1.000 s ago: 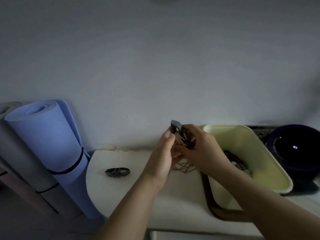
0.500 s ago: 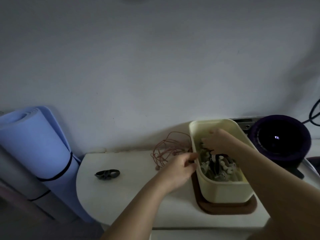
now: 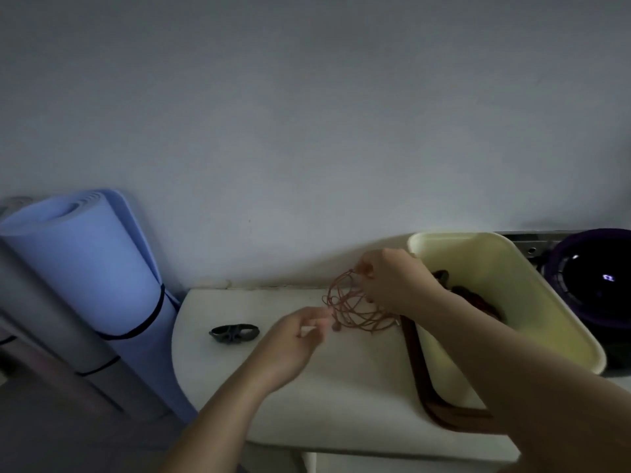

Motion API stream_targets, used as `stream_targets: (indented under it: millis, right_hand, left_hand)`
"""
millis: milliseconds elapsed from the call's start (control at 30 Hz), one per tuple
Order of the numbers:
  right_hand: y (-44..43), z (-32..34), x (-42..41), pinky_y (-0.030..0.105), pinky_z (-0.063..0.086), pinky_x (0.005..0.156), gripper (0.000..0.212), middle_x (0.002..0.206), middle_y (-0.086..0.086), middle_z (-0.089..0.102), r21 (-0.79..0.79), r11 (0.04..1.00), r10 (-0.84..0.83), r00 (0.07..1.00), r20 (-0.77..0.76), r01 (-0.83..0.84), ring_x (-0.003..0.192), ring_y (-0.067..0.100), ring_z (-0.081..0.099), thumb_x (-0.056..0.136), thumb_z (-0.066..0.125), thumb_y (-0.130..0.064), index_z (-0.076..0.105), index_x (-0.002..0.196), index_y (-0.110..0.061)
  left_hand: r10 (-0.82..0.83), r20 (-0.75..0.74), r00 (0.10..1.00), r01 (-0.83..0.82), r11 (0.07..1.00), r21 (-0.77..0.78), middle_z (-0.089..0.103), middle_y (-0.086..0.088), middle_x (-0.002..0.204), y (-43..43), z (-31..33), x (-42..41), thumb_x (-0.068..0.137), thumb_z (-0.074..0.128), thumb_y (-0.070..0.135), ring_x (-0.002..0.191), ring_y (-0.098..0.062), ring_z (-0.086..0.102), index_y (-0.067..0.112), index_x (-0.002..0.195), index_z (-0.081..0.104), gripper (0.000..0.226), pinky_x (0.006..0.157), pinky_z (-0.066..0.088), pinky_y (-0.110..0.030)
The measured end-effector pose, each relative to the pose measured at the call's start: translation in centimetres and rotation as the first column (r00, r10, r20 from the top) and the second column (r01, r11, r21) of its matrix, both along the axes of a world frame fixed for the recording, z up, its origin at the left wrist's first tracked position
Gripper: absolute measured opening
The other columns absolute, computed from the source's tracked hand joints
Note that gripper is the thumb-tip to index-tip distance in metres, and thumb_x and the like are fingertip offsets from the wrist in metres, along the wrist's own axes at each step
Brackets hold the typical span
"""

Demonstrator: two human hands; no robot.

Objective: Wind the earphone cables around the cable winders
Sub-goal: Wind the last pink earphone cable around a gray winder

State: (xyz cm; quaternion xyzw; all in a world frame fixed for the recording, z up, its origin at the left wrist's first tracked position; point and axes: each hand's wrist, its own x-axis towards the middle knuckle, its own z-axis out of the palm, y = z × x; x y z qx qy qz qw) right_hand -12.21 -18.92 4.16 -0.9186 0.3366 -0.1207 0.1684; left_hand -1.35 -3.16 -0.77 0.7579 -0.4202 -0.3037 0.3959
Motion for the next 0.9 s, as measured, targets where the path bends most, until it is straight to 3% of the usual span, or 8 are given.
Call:
stream_targets:
  millis: [167, 333, 367, 467, 600, 700, 800, 900]
  right_hand:
    - [0.3, -2.5, 3.6, 0.035, 0.039, 0.092, 0.031, 0.123, 0.010, 0.058, -0.020, 1.000, -0.022, 0.978, -0.208, 0.018, 0.118, 0.032, 0.048, 0.091, 0.047, -0.025, 0.056, 0.121, -0.019]
    - [-0.2, -5.7, 5.6, 0.036, 0.045, 0.098, 0.063, 0.134, 0.000, 0.051, 0.125, 0.992, 0.083, 0.867, -0.492, -0.023, 0.121, 0.024, 0.049, 0.077, 0.067, -0.050, 0.047, 0.131, -0.024]
    - [0.0, -6.0, 5.8, 0.032, 0.047, 0.093, 0.062, 0.130, 0.001, 0.054, 0.148, 0.988, 0.120, 0.832, -0.541, -0.046, 0.116, 0.021, 0.053, 0.078, 0.067, -0.049, 0.049, 0.129, -0.018]
    - [1.6, -6.3, 6.6, 0.020, 0.043, 0.059, 0.017, 0.088, 0.003, 0.064, 0.214, 0.967, 0.239, 0.767, -0.595, -0.136, 0.076, 0.015, 0.060, 0.088, 0.060, -0.024, 0.063, 0.093, -0.009]
    - [4.4, -4.5, 8.3, 0.026, 0.036, 0.066, 0.027, 0.093, 0.007, 0.066, 0.194, 0.941, 0.328, 0.885, -0.330, -0.277, 0.082, 0.020, 0.058, 0.093, 0.051, -0.026, 0.067, 0.097, -0.006]
    - [6.1, -1.7, 8.3, 0.024, 0.033, 0.054, 0.030, 0.064, -0.001, 0.054, 0.229, 0.926, 0.317, 0.948, -0.036, -0.301, 0.056, 0.010, 0.046, 0.095, 0.051, -0.031, 0.064, 0.078, -0.009]
    - [6.9, 0.9, 7.1, 0.014, 0.029, 0.042, 0.028, 0.056, -0.007, 0.051, 0.272, 0.908, 0.273, 0.942, 0.193, -0.319, 0.039, 0.002, 0.037, 0.096, 0.050, -0.030, 0.066, 0.082, -0.013]
    - [7.0, 2.7, 6.0, 0.016, 0.029, 0.039, 0.029, 0.062, -0.002, 0.059, 0.310, 0.897, 0.211, 0.921, 0.327, -0.316, 0.038, 0.004, 0.034, 0.096, 0.049, -0.031, 0.069, 0.090, -0.011]
  left_hand:
    - [0.152, -0.021, 0.988, -0.153, 0.988, -0.029, 0.063, 0.015, 0.115, 2.2, -1.1, 2.8, 0.098, 0.052, 0.030, 0.102, -0.002, 0.063, 0.050, 0.099, 0.055, 0.020, 0.098, 0.048, -0.031]
    - [0.172, -0.040, 0.984, -0.174, 0.984, -0.046, 0.062, 0.018, 0.112, 3.1, -1.3, 4.0, 0.099, 0.049, 0.031, 0.099, 0.002, 0.063, 0.042, 0.112, 0.055, 0.018, 0.089, 0.046, -0.023]
    - [0.175, -0.035, 0.984, -0.177, 0.983, -0.058, 0.062, 0.017, 0.112, 3.1, -1.1, 4.1, 0.099, 0.048, 0.030, 0.099, 0.002, 0.062, 0.041, 0.113, 0.055, 0.019, 0.087, 0.046, -0.021]
    - [0.200, -0.034, 0.979, -0.203, 0.976, -0.080, 0.064, 0.013, 0.113, 3.6, -0.7, 4.8, 0.099, 0.049, 0.027, 0.099, 0.000, 0.063, 0.040, 0.110, 0.055, 0.018, 0.083, 0.046, -0.018]
    - [0.216, -0.036, 0.976, -0.219, 0.973, -0.078, 0.060, 0.013, 0.123, 4.0, -0.5, 5.5, 0.099, 0.048, 0.024, 0.107, -0.001, 0.057, 0.035, 0.124, 0.054, 0.027, 0.081, 0.043, -0.012]
    - [0.157, -0.064, 0.986, -0.161, 0.984, -0.075, 0.050, 0.022, 0.122, 4.3, -0.3, 5.5, 0.097, 0.050, 0.013, 0.105, 0.005, 0.049, 0.038, 0.136, 0.040, 0.048, 0.075, 0.038, -0.005]
    - [0.088, -0.047, 0.995, -0.090, 0.995, -0.043, 0.046, 0.034, 0.101, 4.3, -0.1, 4.9, 0.095, 0.051, 0.015, 0.088, 0.020, 0.045, 0.050, 0.116, 0.035, 0.044, 0.066, 0.034, 0.000]
    - [0.152, 0.024, 0.988, -0.149, 0.984, -0.095, 0.057, 0.023, 0.093, 4.2, 0.1, 4.5, 0.098, 0.047, 0.025, 0.090, 0.008, 0.055, 0.044, 0.098, 0.050, 0.019, 0.067, 0.037, -0.008]
